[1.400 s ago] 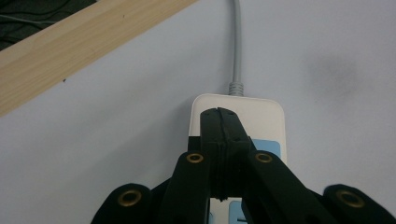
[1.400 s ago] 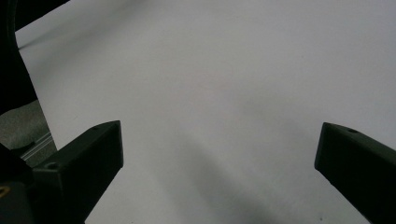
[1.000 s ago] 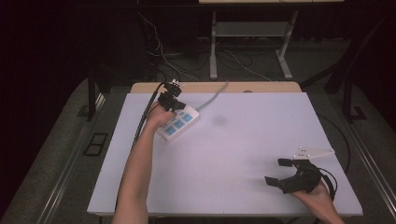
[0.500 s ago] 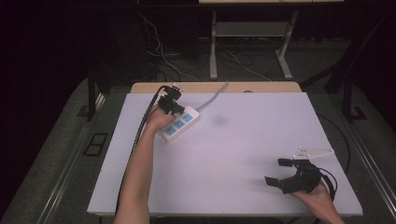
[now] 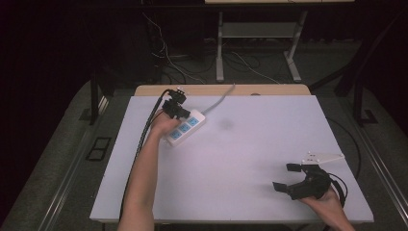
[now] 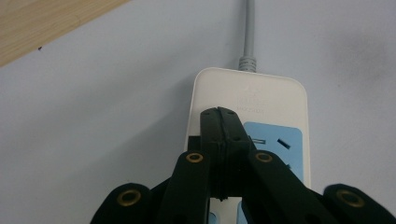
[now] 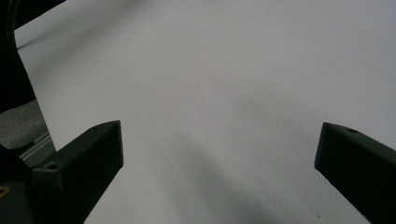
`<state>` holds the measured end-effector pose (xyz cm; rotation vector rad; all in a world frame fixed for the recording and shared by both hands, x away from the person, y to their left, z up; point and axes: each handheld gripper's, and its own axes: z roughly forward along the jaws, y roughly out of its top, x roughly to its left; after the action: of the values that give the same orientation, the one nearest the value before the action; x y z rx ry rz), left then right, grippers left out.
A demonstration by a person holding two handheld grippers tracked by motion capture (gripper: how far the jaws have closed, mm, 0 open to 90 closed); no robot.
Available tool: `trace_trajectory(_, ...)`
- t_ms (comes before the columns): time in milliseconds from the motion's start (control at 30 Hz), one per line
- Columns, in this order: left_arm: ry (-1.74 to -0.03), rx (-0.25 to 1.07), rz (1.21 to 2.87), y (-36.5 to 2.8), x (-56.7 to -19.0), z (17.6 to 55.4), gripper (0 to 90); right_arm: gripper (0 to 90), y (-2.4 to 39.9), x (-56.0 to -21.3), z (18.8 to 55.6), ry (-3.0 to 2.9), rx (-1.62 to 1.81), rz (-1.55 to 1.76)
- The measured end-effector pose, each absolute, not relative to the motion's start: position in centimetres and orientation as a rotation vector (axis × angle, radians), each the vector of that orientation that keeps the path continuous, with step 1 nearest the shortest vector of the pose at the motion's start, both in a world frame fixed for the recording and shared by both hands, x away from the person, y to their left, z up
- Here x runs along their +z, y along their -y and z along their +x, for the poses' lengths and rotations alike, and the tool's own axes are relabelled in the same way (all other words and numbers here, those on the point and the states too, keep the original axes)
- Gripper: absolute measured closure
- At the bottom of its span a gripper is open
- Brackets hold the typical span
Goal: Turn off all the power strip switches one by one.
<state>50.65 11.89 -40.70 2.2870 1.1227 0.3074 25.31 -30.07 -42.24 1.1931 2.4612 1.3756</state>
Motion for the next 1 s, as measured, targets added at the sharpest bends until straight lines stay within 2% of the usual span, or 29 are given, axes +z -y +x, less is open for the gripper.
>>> trace_trajectory(233,-1.124,0.307,2.268,-12.1,-40.8,50.5,89.6,0.8,30.0,-42.3,25.3,-2.463,1.373,1.191)
trace_trajectory(767,-1.193,0.218,2.169,-13.1,-41.3,50.6,90.0,0.8,29.8,-42.3,25.2,-2.47,1.365,1.188)
trace_trajectory(1000,-1.194,0.227,2.166,-13.1,-41.3,50.5,89.8,0.9,30.0,-42.3,25.2,-2.465,1.367,1.191)
